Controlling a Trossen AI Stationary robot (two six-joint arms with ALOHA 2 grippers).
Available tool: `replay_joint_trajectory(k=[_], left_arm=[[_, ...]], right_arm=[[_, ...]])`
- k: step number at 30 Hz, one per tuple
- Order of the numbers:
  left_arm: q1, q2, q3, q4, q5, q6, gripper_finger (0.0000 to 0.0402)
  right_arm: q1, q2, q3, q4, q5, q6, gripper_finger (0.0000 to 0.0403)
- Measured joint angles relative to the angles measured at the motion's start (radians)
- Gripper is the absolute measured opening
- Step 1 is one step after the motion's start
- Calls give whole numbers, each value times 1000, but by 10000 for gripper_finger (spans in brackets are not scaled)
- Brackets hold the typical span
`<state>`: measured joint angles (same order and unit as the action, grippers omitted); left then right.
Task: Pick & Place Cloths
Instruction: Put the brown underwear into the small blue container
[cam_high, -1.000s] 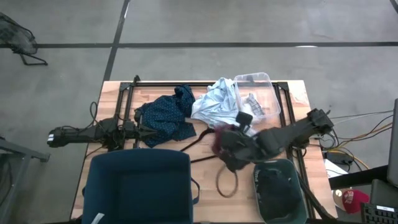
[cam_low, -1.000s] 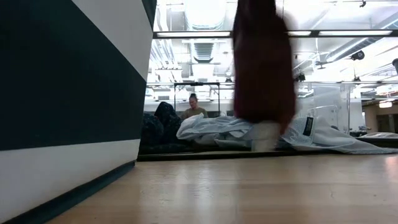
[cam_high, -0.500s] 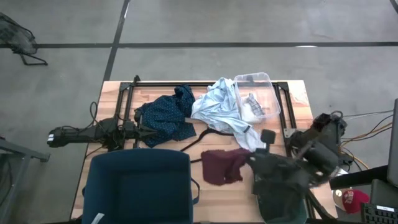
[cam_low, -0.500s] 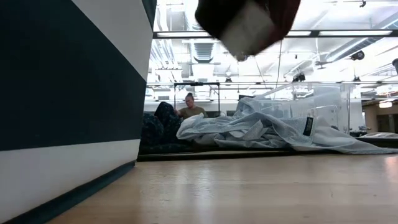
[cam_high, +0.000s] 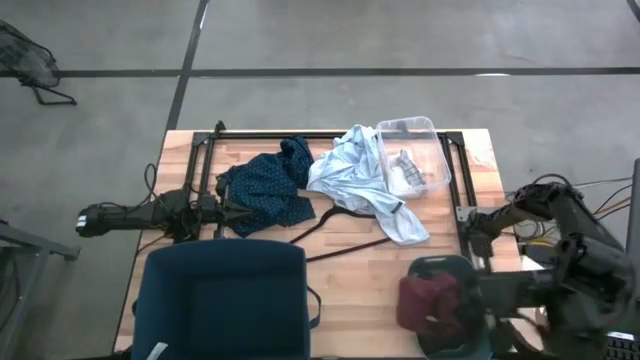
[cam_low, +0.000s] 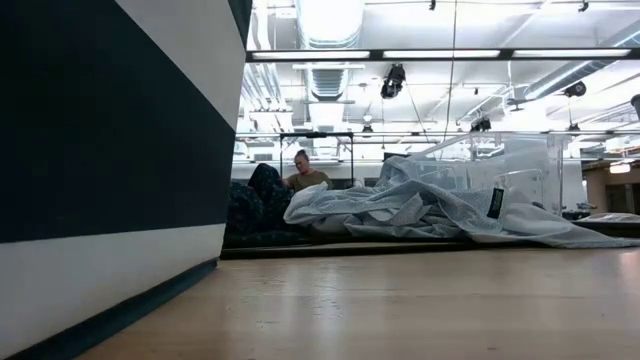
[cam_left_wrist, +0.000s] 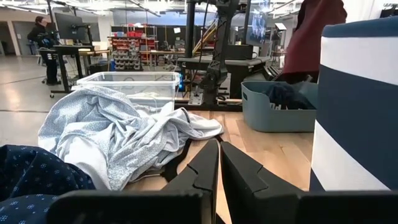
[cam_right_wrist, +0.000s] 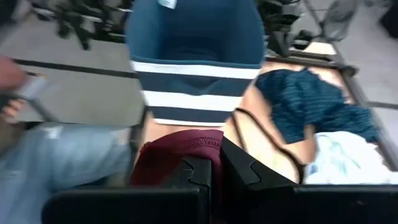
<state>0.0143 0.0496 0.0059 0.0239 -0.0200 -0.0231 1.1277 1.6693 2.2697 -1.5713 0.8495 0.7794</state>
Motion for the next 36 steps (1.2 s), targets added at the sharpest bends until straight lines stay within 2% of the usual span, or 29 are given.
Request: replay_joint_trajectory(k=[8,17,26,30,34,36], left_arm=[[0,0,0,0,0,0,23],[0,0,0,0,0,0,23],[0,0,0,1,0,0,23],[0,0,0,0,0,0,23],[0,0,0,0,0,0,23],[0,0,0,0,0,0,23]], right_arm=[[107,-38,-83,1,-52,179,8],[154,-108,-351,0,-212,460,8],[164,-256,-605,0,-483,880,8],[164,-311,-735,0,-654,1072,8],[164,-360,-837,0,-793,1173,8],[164,-382,-874,0,-821,1197,8]])
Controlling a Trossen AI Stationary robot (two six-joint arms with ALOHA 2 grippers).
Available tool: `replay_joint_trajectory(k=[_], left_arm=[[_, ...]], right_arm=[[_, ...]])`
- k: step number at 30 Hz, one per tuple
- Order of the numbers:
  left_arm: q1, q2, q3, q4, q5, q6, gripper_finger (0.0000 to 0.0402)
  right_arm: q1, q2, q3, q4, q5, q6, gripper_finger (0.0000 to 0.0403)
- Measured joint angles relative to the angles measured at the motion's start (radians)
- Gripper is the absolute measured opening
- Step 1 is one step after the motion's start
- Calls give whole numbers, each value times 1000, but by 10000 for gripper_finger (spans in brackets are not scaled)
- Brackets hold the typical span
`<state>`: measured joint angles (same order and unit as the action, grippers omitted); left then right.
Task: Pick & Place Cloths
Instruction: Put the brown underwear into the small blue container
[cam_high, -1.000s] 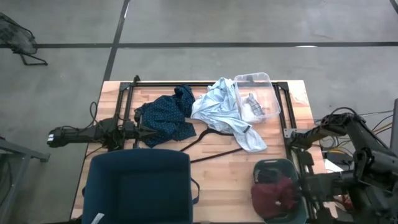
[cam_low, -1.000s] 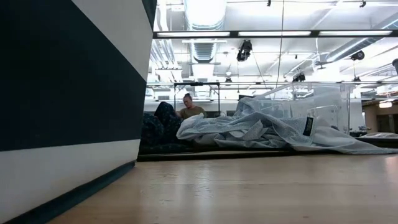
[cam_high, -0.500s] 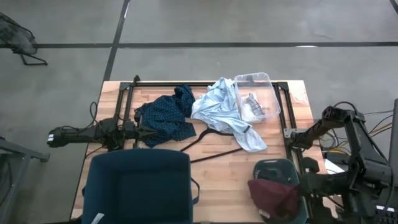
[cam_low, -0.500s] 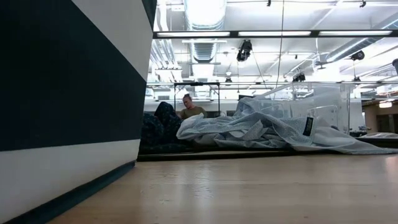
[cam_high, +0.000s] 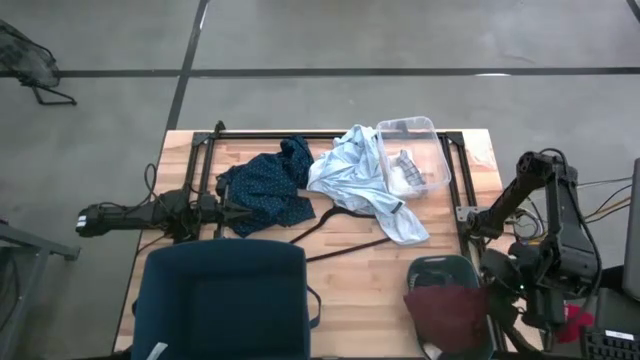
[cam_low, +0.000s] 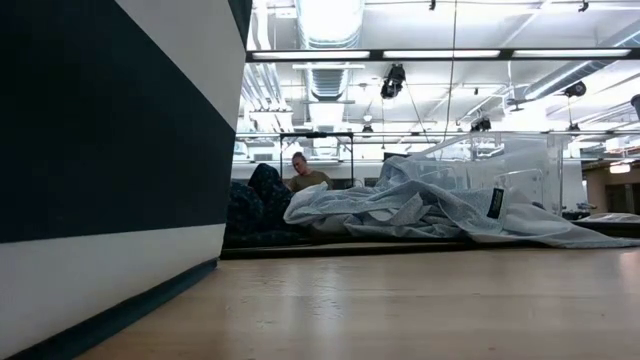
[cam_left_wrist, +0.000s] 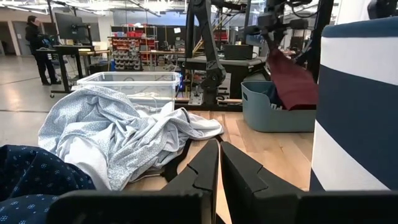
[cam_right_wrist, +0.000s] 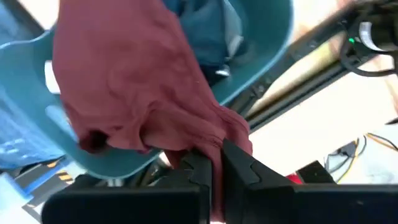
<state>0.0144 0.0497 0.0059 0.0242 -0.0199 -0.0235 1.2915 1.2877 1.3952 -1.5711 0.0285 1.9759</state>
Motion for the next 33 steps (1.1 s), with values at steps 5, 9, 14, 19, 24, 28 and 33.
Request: replay_joint_trajectory(k=[5,9,14,19,24,28,33], left_arm=[[0,0,0,0,0,0,23],[0,0,0,0,0,0,23],[0,0,0,0,0,0,23],[0,0,0,0,0,0,23],[0,0,0,0,0,0,23],[0,0,0,0,0,0,23],[0,0,0,0,0,0,23]], right_arm=[[-15,-55,-65,0,-2,17,8],[-23,-90,-95,2,86,-7,8],[-23,-81,-92,59,214,-83,8],[-34,-23,-97,147,313,-150,8],[-62,97,-98,173,314,-214,8],[-93,200,-95,175,314,-261,8],[-131,293,-85,263,308,-383,8]])
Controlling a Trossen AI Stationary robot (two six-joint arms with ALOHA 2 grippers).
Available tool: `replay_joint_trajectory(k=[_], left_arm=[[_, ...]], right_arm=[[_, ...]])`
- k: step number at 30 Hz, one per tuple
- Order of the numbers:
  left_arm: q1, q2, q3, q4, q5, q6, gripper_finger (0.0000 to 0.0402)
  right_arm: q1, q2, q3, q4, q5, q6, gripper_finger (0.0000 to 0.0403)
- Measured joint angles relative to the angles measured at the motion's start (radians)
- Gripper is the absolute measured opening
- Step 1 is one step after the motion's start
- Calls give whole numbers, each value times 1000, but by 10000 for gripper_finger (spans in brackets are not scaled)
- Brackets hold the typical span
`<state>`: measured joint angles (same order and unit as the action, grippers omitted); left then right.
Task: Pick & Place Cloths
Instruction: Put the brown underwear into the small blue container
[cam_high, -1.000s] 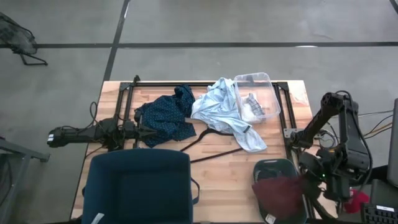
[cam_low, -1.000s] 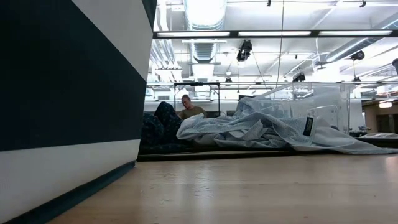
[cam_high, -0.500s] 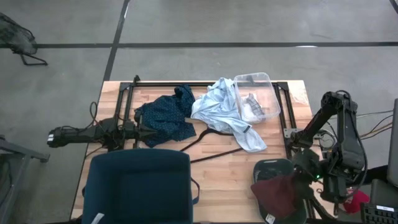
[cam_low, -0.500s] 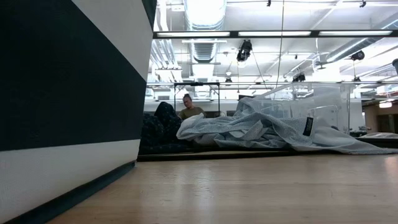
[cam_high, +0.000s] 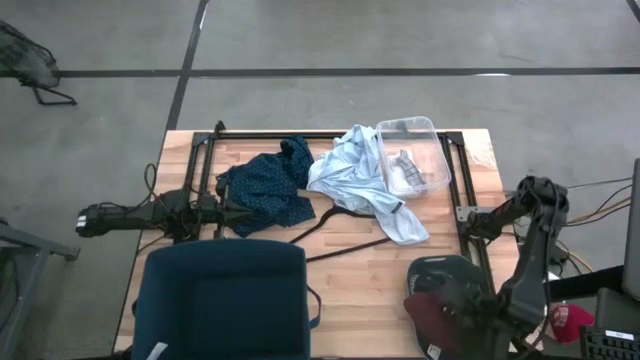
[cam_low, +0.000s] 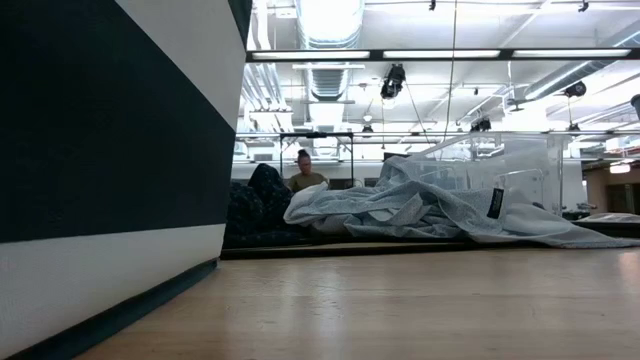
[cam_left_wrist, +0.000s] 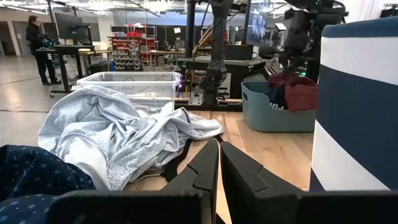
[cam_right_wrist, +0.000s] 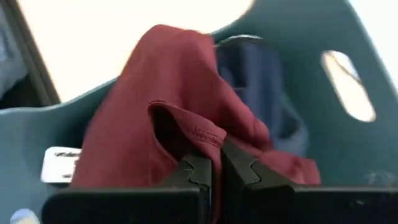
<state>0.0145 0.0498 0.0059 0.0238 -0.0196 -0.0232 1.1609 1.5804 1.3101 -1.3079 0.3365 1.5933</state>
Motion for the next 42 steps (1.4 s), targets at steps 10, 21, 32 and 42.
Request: replay_joint_trajectory(k=[10,21,32,42], left_arm=[[0,0,0,0,0,0,23],[0,0,0,0,0,0,23],[0,0,0,0,0,0,23],[0,0,0,0,0,0,23]], right_arm=[[-93,111,-7,124,-119,-188,8],[-132,129,-101,192,-279,-192,8],[-150,129,-93,146,-310,-133,21],[-161,129,29,-65,-270,-101,109]])
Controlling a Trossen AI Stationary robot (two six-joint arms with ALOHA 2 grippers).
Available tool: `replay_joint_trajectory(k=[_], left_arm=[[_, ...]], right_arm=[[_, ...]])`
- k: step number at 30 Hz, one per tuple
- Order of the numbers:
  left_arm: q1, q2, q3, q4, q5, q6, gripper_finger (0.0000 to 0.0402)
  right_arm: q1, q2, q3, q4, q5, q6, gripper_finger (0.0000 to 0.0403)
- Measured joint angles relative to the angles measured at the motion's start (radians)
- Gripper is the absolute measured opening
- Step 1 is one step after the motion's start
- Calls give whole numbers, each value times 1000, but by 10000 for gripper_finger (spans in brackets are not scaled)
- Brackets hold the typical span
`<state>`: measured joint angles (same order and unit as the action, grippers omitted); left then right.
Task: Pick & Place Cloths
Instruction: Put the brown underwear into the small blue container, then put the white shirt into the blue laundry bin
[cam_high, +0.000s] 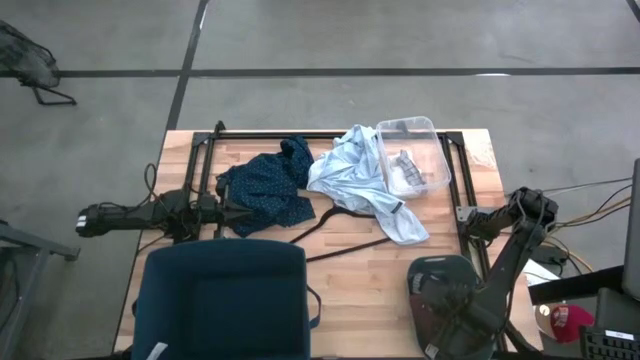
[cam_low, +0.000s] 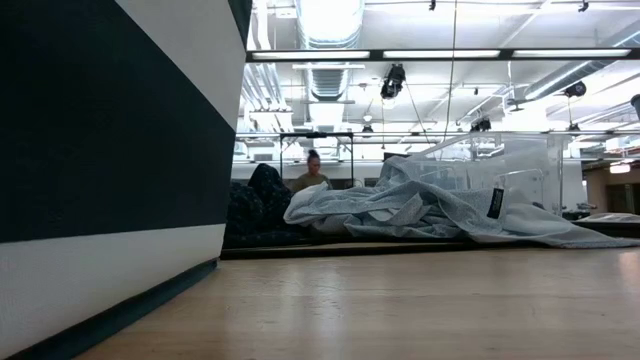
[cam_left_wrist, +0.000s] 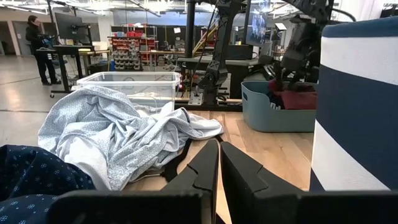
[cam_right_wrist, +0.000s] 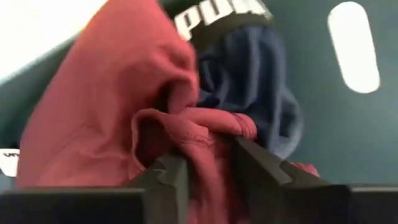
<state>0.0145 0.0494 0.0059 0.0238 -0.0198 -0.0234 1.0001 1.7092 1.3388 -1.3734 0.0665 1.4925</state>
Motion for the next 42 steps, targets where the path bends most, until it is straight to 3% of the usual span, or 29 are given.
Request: replay_joint_trajectory(k=[11,19,23,28,42], left_arm=[[0,0,0,0,0,0,23],[0,0,0,0,0,0,23],[0,0,0,0,0,0,23],[0,0,0,0,0,0,23],[0,0,0,0,0,0,23]], right_arm=[[0,0,131,-42,179,-41,202],[-4,-1,209,-62,383,-141,243],[-12,-1,228,-59,540,-194,256],[-52,-1,224,-54,680,-295,256],[-308,-1,195,148,694,-752,221]])
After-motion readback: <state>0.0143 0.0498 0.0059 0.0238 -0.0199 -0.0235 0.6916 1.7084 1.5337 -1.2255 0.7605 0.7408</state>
